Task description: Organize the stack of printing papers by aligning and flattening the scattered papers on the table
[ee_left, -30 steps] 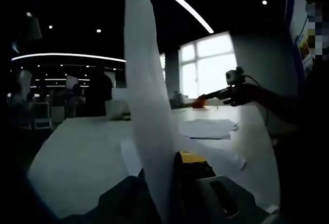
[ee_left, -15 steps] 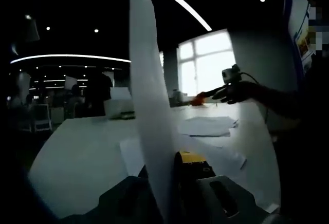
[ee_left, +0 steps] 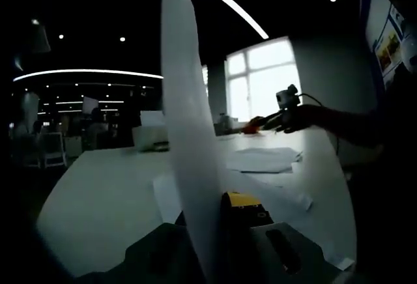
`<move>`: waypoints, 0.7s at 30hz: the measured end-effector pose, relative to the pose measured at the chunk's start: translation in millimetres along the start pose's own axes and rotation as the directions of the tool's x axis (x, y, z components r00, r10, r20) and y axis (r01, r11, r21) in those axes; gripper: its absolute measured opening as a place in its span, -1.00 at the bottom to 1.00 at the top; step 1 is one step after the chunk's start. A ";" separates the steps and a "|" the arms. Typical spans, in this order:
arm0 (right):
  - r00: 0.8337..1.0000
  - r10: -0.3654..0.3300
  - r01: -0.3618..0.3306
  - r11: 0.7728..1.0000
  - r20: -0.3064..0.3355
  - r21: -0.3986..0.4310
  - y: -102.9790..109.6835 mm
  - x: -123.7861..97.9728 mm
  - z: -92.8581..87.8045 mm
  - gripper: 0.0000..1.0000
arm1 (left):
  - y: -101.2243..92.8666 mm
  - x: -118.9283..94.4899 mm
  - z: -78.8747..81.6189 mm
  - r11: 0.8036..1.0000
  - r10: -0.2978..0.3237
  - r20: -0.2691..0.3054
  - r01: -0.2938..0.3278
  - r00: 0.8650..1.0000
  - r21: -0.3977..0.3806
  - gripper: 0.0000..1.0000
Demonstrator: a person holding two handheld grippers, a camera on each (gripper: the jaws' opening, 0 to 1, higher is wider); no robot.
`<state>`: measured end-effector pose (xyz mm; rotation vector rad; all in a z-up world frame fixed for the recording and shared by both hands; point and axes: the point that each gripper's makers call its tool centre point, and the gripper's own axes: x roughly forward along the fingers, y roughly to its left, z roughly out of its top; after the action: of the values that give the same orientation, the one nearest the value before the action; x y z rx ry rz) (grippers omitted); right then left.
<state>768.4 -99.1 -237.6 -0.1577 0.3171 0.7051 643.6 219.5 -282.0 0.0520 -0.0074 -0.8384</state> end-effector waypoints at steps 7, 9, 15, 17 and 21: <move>1.000 -0.013 0.012 1.000 -0.025 -0.024 -12.6 7.6 -2.3 0.66 | 1.3 0.1 0.5 1.000 0.017 -0.001 -0.017 1.000 0.015 -0.88; 1.000 -0.013 0.012 1.000 -0.027 -0.028 -16.6 10.3 -2.1 0.66 | 1.8 -0.3 1.0 1.000 0.019 0.002 -0.019 1.000 0.011 -0.88; 1.000 -0.007 0.007 1.000 -0.025 -0.010 -26.5 19.2 -4.9 0.66 | 0.4 2.0 -3.4 1.000 0.020 -0.025 -0.020 0.999 0.019 -0.88; 1.000 -0.002 0.002 1.000 -0.028 -0.003 -29.0 23.1 -7.4 0.65 | 0.2 2.3 -4.0 1.000 0.019 -0.029 -0.019 0.999 0.022 -0.88; 0.999 0.005 -0.005 1.000 -0.033 0.008 -32.2 29.0 -11.3 0.65 | 0.0 2.9 -5.1 1.000 0.019 -0.036 -0.018 0.999 0.024 -0.88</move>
<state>807.8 -108.4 -256.9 -0.1616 0.3516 0.7069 645.7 217.5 -287.1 0.0890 0.0161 -0.8191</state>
